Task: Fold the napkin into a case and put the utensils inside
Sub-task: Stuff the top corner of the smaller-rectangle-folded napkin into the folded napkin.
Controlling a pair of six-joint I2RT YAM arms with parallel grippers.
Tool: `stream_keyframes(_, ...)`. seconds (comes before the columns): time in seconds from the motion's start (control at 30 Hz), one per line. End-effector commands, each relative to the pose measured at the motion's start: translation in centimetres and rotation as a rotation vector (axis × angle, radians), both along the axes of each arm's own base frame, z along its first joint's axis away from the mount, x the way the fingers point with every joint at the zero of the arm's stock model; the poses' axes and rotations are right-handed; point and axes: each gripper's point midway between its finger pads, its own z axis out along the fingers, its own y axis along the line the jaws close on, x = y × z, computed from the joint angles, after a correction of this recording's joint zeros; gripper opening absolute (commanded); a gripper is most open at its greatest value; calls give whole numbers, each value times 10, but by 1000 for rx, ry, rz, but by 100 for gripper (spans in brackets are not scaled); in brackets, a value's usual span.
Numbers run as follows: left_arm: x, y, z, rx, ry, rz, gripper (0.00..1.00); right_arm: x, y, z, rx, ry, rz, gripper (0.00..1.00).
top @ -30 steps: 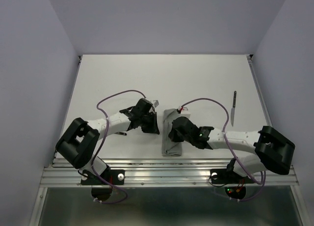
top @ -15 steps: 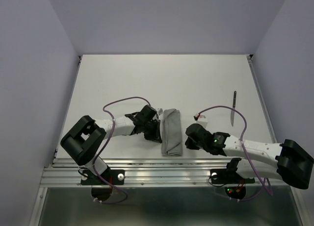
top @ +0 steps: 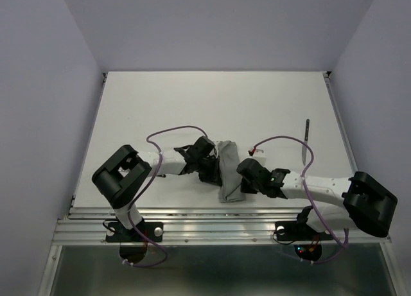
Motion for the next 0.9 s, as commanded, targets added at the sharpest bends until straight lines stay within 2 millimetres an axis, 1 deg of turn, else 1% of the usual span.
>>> stream_keyframes(0.0,18,-19,4,-25,-48,1,0,35,1,9,-26,-73,-25,7)
stream_keyframes(0.03,27,-26,6,-33,-71,11,0,49,-2,10,-24,-82,-34,7)
stream_keyframes(0.07,31,-29,7,-33,-77,16,0,57,-5,11,-26,-83,-42,7)
stream_keyframes(0.1,34,-30,4,-26,-75,20,0,70,-6,18,-22,-102,-59,7)
stream_keyframes(0.13,38,-35,9,-37,-85,18,0,76,-8,19,-51,-112,-38,7)
stream_keyframes(0.2,39,-36,11,-42,-85,23,0,83,-9,27,-73,-126,-27,7)
stream_keyframes(0.23,39,-36,17,-55,-95,24,0,84,-10,33,-95,-128,-10,8)
stream_keyframes(0.27,37,-34,18,-51,-97,25,0,85,-13,36,-110,-135,-9,8)
stream_keyframes(0.3,38,-31,21,-46,-105,32,0,83,-17,37,-131,-131,-7,10)
stream_keyframes(0.33,38,-30,30,-55,-125,30,0,78,-25,36,-170,-110,-3,12)
stream_keyframes(0.37,36,-26,32,-41,-123,32,0,77,-28,42,-174,-119,-6,13)
stream_keyframes(0.4,37,-24,37,-43,-137,38,0,74,-32,43,-182,-115,-4,15)
stream_keyframes(0.43,39,-24,47,-61,-160,45,0,69,-37,44,-196,-99,-1,18)
stream_keyframes(0.47,33,-18,45,-43,-143,45,0,66,-35,51,-173,-105,9,19)
stream_keyframes(0.53,28,-17,53,-61,-144,39,0,60,-37,57,-168,-97,31,22)
stream_keyframes(0.57,23,-14,49,-58,-133,30,0,57,-34,61,-148,-92,47,22)
stream_keyframes(0.6,17,-13,49,-63,-123,16,0,55,-31,70,-133,-104,61,23)
stream_keyframes(0.67,8,-10,43,-68,-101,-7,0,50,-26,78,-124,-109,85,25)
stream_keyframes(0.7,-1,-11,42,-89,-74,-39,0,48,-23,82,-121,-111,96,26)
stream_keyframes(0.77,-9,-14,38,-120,-61,-64,0,38,-8,89,-108,-106,146,28)
stream_keyframes(0.8,-11,-16,39,-138,-60,-71,0,33,-2,90,-105,-104,163,29)
stream_keyframes(0.83,-14,-21,41,-171,-53,-78,0,25,9,89,-105,-99,196,30)
stream_keyframes(0.87,-15,-23,41,-182,-48,-82,0,22,13,89,-113,-101,205,32)
